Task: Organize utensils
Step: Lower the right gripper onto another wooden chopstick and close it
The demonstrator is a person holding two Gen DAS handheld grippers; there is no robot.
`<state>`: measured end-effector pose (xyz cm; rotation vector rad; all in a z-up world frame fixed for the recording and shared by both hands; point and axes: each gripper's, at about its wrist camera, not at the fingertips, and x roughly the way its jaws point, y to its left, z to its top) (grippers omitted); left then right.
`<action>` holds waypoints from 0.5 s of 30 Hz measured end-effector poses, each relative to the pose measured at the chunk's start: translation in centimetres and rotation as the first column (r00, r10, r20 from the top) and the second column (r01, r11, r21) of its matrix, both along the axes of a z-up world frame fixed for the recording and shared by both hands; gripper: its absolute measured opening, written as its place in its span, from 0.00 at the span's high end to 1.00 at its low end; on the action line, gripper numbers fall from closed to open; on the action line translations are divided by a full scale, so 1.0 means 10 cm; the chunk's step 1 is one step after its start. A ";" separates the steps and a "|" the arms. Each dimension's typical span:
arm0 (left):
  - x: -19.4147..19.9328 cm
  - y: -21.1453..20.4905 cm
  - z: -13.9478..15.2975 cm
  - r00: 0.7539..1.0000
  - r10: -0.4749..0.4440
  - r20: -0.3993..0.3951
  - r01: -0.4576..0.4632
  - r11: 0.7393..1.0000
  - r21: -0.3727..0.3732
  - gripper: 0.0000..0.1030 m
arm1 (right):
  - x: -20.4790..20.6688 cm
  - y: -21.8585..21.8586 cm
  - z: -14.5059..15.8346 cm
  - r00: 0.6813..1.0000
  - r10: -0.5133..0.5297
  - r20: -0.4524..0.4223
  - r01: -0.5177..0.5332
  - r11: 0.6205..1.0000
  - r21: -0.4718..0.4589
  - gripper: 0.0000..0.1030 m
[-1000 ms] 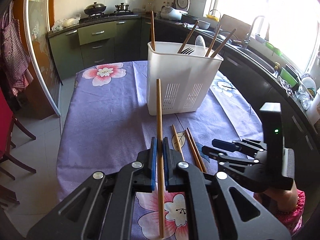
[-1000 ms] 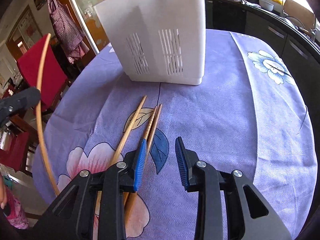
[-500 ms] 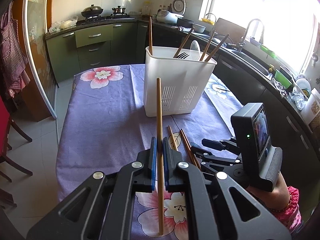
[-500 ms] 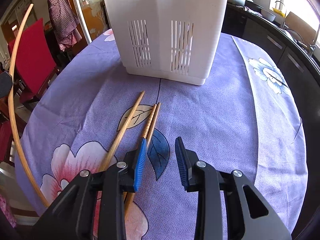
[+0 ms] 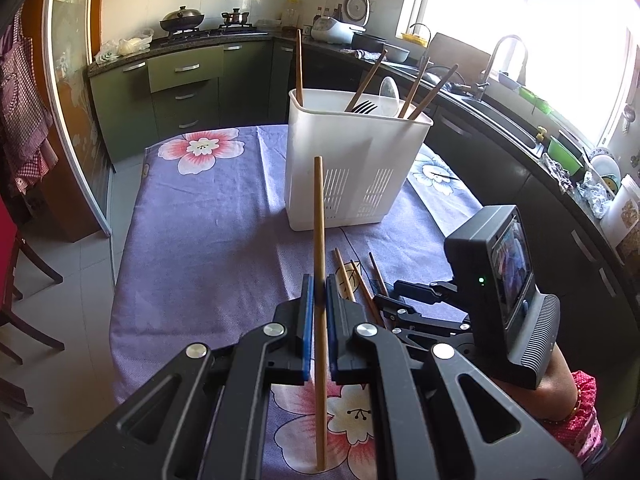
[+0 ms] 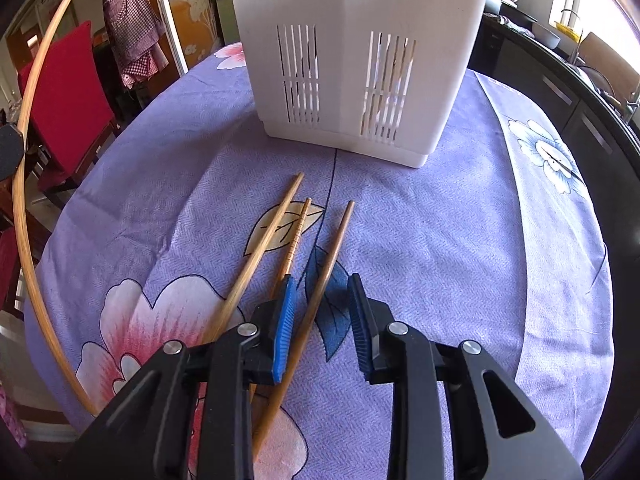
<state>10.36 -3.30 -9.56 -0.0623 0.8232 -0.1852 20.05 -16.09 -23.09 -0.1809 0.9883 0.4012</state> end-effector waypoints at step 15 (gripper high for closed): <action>-0.05 0.04 0.07 1.000 0.009 0.014 -0.009 1.000 0.002 0.94 | 0.01 -0.24 0.27 0.997 -0.062 0.043 0.055 0.988 0.146 0.94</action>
